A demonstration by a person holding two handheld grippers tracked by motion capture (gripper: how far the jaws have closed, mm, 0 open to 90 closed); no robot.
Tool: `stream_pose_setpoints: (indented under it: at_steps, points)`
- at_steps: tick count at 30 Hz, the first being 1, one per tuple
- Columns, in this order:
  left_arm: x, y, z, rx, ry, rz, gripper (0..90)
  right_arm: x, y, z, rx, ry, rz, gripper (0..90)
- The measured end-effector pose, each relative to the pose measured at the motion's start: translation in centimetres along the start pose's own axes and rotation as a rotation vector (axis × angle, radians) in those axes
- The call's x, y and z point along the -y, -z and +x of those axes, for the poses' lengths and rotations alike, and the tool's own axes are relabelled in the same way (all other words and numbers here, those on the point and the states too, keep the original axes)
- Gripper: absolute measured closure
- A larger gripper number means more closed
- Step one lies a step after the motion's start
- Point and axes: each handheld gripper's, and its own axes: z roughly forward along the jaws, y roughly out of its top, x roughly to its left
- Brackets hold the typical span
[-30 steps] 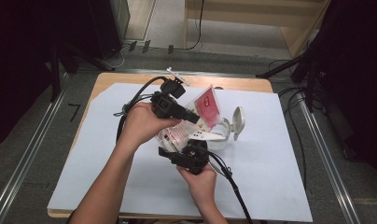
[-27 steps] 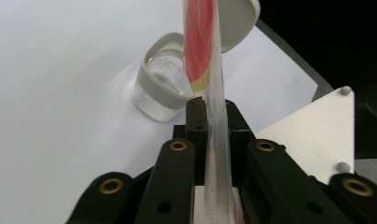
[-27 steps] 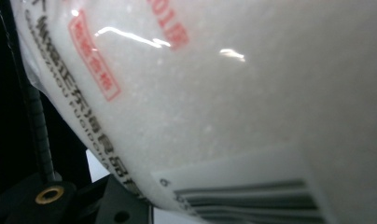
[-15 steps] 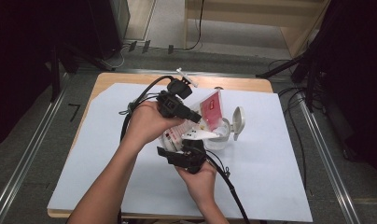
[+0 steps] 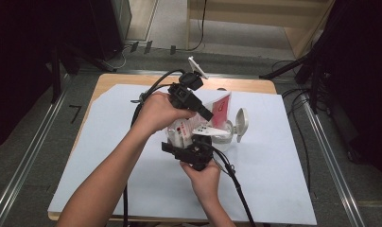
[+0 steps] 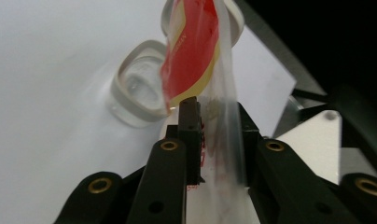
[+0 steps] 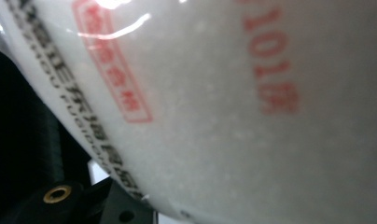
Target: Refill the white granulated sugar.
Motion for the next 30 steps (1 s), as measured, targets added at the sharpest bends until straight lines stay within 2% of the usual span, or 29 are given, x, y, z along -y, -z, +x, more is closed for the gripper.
stream_pose_setpoints:
  at_steps: [1, 3, 6, 8, 9, 10, 12, 16, 21, 24, 30]
  points:
    - [-0.14, 0.07, -0.08, -0.019, -0.003, 0.005, 84.7, -0.24, 0.0, 0.06, -0.013, -0.011, -0.012, 63.8]
    - [-0.18, 0.14, -0.06, -0.027, -0.01, 0.014, 86.1, -0.32, -0.03, 0.07, -0.018, -0.011, -0.009, 63.8]
    - [-0.21, 0.22, -0.23, -0.062, -0.019, 0.019, 87.0, -0.44, -0.11, 0.08, -0.035, -0.014, 0.0, 63.4]
    - [-0.15, 0.23, -0.2, -0.078, -0.023, 0.021, 88.8, -0.48, -0.16, 0.2, -0.031, -0.008, 0.014, 62.7]
    - [-0.02, 0.17, -0.15, -0.093, -0.029, 0.015, 89.3, -0.41, -0.32, 0.49, -0.003, 0.019, 0.028, 60.4]
    - [0.05, 0.21, -0.09, -0.088, -0.027, 0.015, 89.5, -0.36, -0.39, 0.57, 0.009, 0.033, 0.029, 60.3]
    - [0.21, 0.11, -0.04, -0.077, -0.017, -0.002, 89.4, -0.3, -0.37, 0.7, 0.02, 0.037, 0.035, 60.3]
    - [0.3, 0.18, 0.09, -0.074, -0.015, -0.005, 89.3, -0.29, -0.41, 0.68, 0.03, 0.04, 0.037, 61.8]
    - [0.22, 0.12, 0.39, -0.045, -0.01, -0.014, 88.2, -0.48, -0.16, 0.74, 0.009, 0.018, 0.028, 62.8]
    - [0.24, -0.02, 0.33, -0.044, -0.023, -0.025, 88.4, -0.54, -0.08, 0.76, 0.007, 0.017, 0.031, 62.8]
    - [0.13, -0.06, 0.2, -0.049, -0.024, -0.02, 88.0, -0.6, 0.06, 0.79, -0.006, 0.009, 0.03, 61.9]
